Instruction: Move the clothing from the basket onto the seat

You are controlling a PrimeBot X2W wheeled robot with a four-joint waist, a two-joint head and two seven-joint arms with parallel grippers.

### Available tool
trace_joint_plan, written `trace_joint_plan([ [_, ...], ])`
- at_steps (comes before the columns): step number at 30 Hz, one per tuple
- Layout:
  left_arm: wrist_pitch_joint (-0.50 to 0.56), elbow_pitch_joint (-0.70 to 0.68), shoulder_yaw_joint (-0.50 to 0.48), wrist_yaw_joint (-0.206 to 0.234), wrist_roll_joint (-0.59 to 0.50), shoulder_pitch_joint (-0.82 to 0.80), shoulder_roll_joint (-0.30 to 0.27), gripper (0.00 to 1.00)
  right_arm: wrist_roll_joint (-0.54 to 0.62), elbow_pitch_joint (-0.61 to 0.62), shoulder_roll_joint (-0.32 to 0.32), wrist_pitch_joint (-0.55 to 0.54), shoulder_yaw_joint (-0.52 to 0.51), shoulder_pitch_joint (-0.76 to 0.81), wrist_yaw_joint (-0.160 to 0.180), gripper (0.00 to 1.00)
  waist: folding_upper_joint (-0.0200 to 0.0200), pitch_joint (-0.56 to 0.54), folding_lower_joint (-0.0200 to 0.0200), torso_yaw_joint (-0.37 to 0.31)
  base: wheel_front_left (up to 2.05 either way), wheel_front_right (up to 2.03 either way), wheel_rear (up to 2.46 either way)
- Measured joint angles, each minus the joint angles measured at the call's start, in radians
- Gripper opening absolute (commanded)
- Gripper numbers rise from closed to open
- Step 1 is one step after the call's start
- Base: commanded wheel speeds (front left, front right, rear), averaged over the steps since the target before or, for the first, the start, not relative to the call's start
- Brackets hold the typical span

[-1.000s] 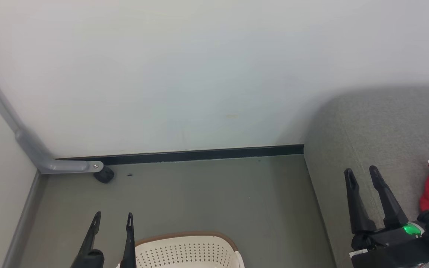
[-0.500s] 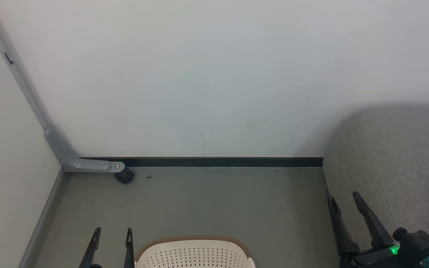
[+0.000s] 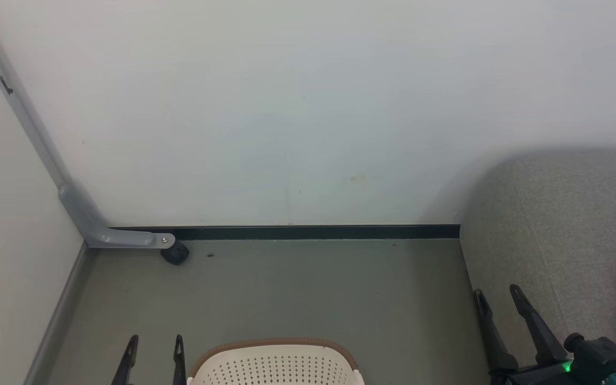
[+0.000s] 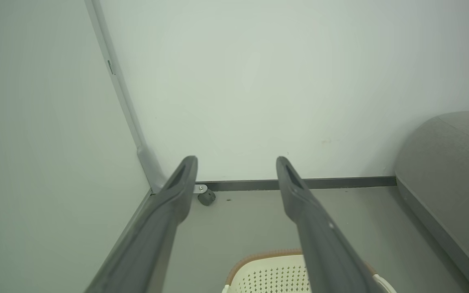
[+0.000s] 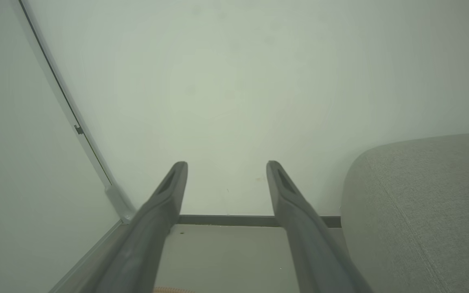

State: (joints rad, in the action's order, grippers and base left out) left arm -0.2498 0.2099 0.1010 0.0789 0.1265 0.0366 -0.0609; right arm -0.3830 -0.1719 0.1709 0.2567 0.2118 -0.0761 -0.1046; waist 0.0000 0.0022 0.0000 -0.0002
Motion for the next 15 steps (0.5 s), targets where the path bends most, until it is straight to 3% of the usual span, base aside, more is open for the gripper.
trace_joint_plan([
  [15, 0.0, -0.011, 0.009, -0.1, 0.063, 0.018, 0.002, 1.0, 0.014, -0.016, -0.004, 0.0, 0.001, 0.0, -0.002, 1.0, 0.0, -0.003, 0.0, -0.009, 0.0, 0.0, 0.0],
])
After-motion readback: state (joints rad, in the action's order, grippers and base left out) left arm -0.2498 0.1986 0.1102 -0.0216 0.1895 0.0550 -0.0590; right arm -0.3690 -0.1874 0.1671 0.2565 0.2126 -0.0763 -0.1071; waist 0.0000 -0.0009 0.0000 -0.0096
